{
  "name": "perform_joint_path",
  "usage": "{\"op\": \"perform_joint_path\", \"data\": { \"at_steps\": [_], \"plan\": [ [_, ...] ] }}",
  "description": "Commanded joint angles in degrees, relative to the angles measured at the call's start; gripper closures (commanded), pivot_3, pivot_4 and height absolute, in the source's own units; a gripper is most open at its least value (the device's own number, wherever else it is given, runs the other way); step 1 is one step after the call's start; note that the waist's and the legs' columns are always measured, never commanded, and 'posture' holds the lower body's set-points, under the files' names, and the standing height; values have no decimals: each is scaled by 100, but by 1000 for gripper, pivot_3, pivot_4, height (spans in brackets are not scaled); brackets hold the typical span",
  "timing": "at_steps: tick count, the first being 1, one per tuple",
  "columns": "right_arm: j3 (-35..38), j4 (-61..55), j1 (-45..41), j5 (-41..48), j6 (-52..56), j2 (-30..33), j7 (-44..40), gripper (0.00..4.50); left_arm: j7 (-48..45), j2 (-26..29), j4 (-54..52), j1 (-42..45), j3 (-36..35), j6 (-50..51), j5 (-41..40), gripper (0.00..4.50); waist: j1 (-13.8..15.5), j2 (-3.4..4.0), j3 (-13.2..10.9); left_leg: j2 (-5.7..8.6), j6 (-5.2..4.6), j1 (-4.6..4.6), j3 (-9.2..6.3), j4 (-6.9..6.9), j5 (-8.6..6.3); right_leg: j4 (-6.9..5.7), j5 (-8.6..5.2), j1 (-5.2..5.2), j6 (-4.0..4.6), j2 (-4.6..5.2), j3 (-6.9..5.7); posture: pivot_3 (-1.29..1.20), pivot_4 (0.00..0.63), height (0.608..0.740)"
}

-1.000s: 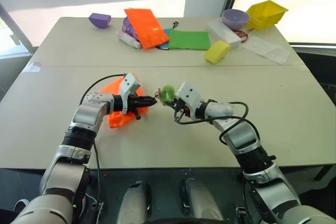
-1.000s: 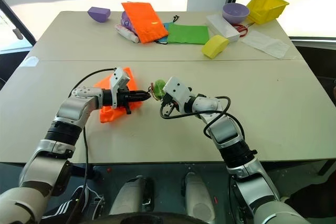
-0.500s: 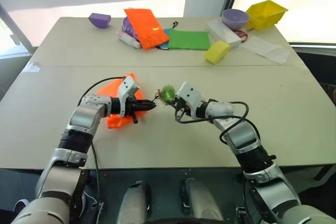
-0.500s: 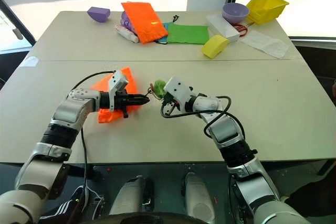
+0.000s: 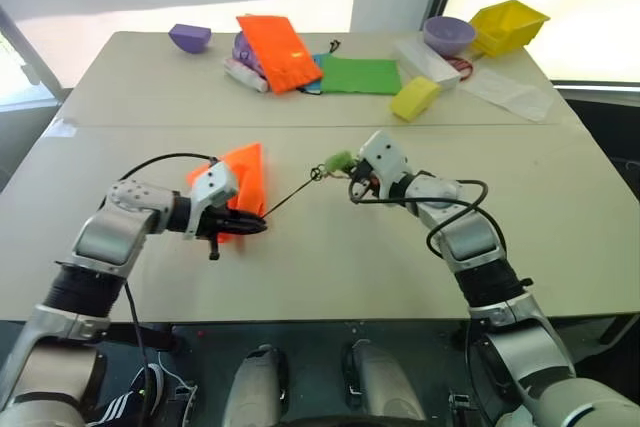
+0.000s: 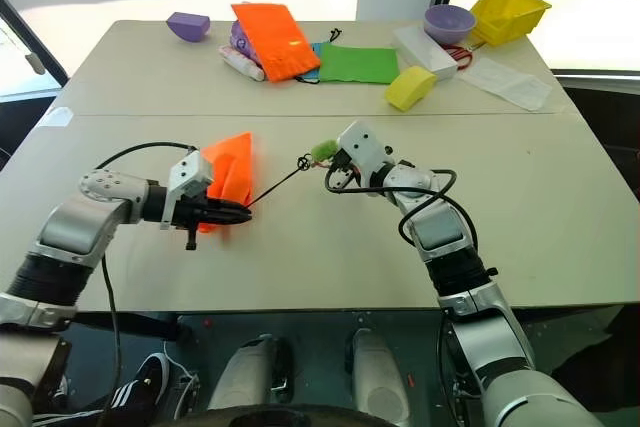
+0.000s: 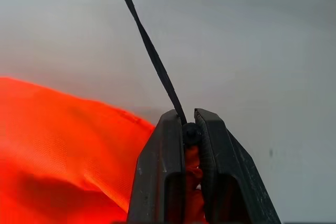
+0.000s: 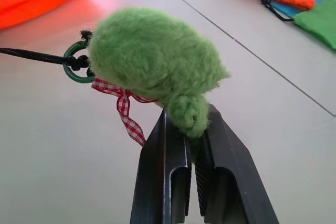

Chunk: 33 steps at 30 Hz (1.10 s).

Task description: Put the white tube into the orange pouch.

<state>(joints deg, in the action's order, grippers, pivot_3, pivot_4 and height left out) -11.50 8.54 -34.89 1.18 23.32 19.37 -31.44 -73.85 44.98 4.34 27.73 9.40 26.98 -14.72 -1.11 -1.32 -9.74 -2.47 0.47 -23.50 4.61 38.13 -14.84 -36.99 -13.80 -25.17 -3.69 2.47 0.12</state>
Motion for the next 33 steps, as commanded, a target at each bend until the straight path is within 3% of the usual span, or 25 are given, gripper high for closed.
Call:
{"op": "perform_joint_path", "data": {
  "at_steps": [1, 8, 12, 14, 18, 23, 24, 27, 30, 33],
  "plan": [
    [382, 223, -257, -146, -148, 128, 382, 4500, -233, 292, -334, -266, -44, -30, -55, 4440, -3, 0, 0, 0, 0, 0, 1, 0, 0, 0, 0, 0, 0, 1, 0, 0, 150, 740],
    [558, 787, -530, -248, -344, 230, 857, 4500, -204, 451, -342, -520, -105, -314, -28, 4440, -2, 1, -1, 0, 0, -5, 4, -2, 0, -1, 0, -8, 0, -1, 4, 0, 150, 740],
    [384, 663, -412, -174, -287, 153, 732, 4500, 207, 2, -143, -343, -231, -311, -184, 4440, 16, 1, -1, 1, 0, -5, 5, -2, 0, -1, 0, -7, -1, 1, 4, 0, 150, 740],
    [265, 412, -238, 9, -139, 127, 372, 4500, 201, -86, -219, -292, -252, 182, -421, 4440, 16, 1, -1, 2, 0, -6, 5, -1, 0, -1, 1, -7, -2, 1, 4, 0, 150, 740],
    [265, -224, 119, 477, 320, 86, -202, 2934, 574, -363, -211, -176, -478, 174, -515, 2651, 17, 1, -1, 1, -1, -7, 1, -2, 0, -2, 7, -6, -24, -3, 4, 0, 150, 740],
    [196, -888, 489, 465, 346, 488, -599, 292, 671, -471, -310, -135, -952, 51, -883, 81, 1, 1, -1, 0, 0, -5, 1, 0, 0, -6, 7, -7, -22, -4, 4, 0, 150, 740],
    [173, -1052, 588, 516, 382, 634, -794, 25, 697, -462, -302, -137, -1061, 37, -940, 63, 9, 1, -1, 0, 0, -4, 0, 0, 0, -6, 7, -6, -21, -4, 4, 0, 150, 740],
    [328, -1678, 1041, 903, 354, 1212, -1536, 25, 727, -295, -430, -295, -1600, 420, -1393, 63, 19, 0, -1, 0, 0, -4, 0, -1, 0, -3, 5, -6, -20, -3, 3, 0, 150, 740],
    [577, -2026, 1244, 1323, 376, 1531, -1964, 25, 902, -179, -365, -448, -1823, 233, -1301, 63, 4, 1, -2, -1, -2, -4, 1, -2, -1, -3, 3, -6, -26, -3, 3, 0, 150, 740],
    [883, -2292, 1361, 1782, 340, 1577, -2186, 25, 1278, -228, -332, -559, -2151, 176, -1324, 63, 9, -2, -3, -1, -2, -1, 2, -1, -1, -3, 2, -4, -22, -2, 4, 0, 150, 740]
  ]
}}
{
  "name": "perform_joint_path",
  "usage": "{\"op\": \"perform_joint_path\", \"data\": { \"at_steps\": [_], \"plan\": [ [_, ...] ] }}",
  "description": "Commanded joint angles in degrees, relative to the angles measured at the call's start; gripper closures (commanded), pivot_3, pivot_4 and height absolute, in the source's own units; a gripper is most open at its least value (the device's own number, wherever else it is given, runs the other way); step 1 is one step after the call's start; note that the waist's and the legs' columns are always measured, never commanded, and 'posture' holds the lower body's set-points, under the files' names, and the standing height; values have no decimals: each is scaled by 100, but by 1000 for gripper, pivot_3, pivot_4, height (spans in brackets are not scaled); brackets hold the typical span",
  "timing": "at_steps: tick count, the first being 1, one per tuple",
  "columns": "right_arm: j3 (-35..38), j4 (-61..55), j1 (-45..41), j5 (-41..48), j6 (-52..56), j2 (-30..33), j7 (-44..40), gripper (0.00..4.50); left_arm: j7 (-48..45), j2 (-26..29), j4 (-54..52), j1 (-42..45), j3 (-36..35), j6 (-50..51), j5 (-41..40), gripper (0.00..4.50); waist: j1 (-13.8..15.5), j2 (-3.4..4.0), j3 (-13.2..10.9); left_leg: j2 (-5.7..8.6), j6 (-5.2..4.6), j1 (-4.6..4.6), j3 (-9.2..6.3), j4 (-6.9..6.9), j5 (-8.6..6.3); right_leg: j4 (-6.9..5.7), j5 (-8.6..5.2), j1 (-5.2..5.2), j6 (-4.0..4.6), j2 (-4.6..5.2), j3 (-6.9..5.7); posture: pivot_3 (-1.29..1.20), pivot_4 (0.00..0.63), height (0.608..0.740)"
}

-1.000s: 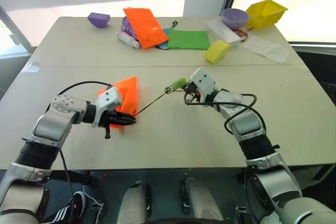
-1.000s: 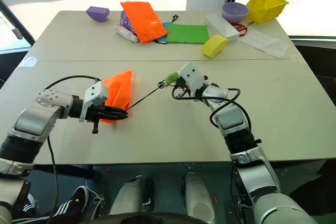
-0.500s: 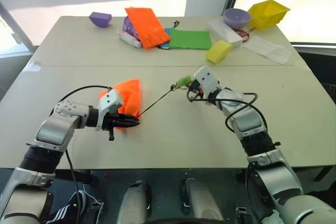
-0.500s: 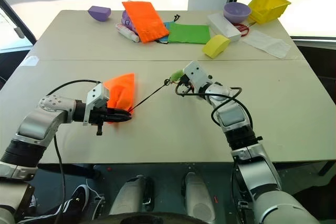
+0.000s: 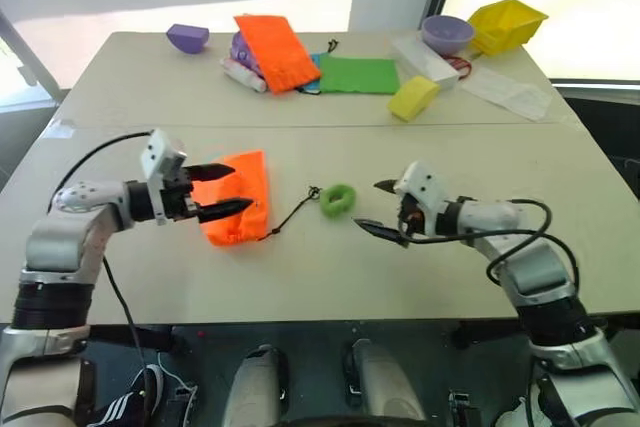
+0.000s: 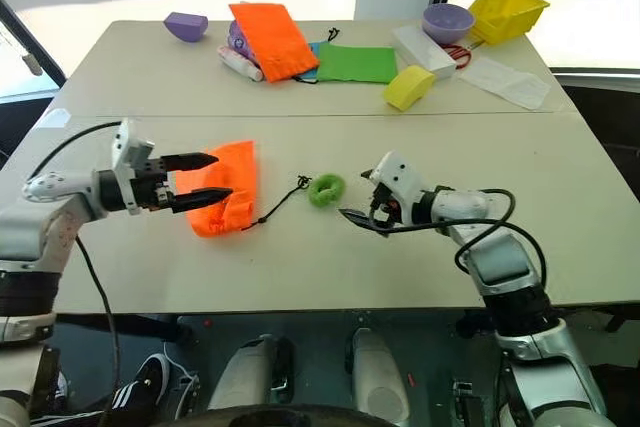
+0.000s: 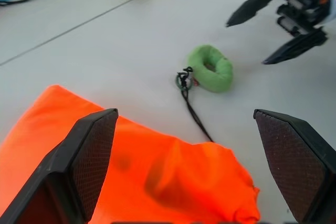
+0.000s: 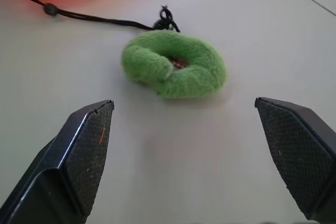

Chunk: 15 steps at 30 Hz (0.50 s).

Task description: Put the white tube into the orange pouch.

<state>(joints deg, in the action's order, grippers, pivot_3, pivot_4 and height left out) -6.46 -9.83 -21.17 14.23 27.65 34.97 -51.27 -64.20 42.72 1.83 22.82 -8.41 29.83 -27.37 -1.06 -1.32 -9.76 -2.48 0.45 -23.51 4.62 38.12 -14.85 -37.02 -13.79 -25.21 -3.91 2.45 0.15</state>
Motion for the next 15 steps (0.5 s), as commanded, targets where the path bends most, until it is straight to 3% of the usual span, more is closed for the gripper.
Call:
{"op": "perform_joint_path", "data": {
  "at_steps": [1, 9, 15],
  "plan": [
    [484, -546, 63, 630, -114, 6, -268, 25, 500, -4, -138, -254, -433, -332, 116, 63, 6, -2, -1, 0, 0, 3, -2, 1, 0, -1, -6, 3, 12, 0, 0, 0, 150, 740],
    [608, -700, 796, 711, -432, -65, -180, 25, 1553, -280, -553, -1739, -1379, -749, 178, 63, 28, -4, -2, -4, 2, 6, 1, 0, -1, 8, -7, 10, 16, 22, 0, 0, 150, 740],
    [578, -753, 946, 812, -405, 98, -320, 25, 1781, -459, -871, -2539, -1839, -923, 45, 63, 28, -5, -3, -4, 5, 7, 3, 0, -2, 14, -3, 10, 32, 34, 1, 0, 150, 740]
  ]
}}
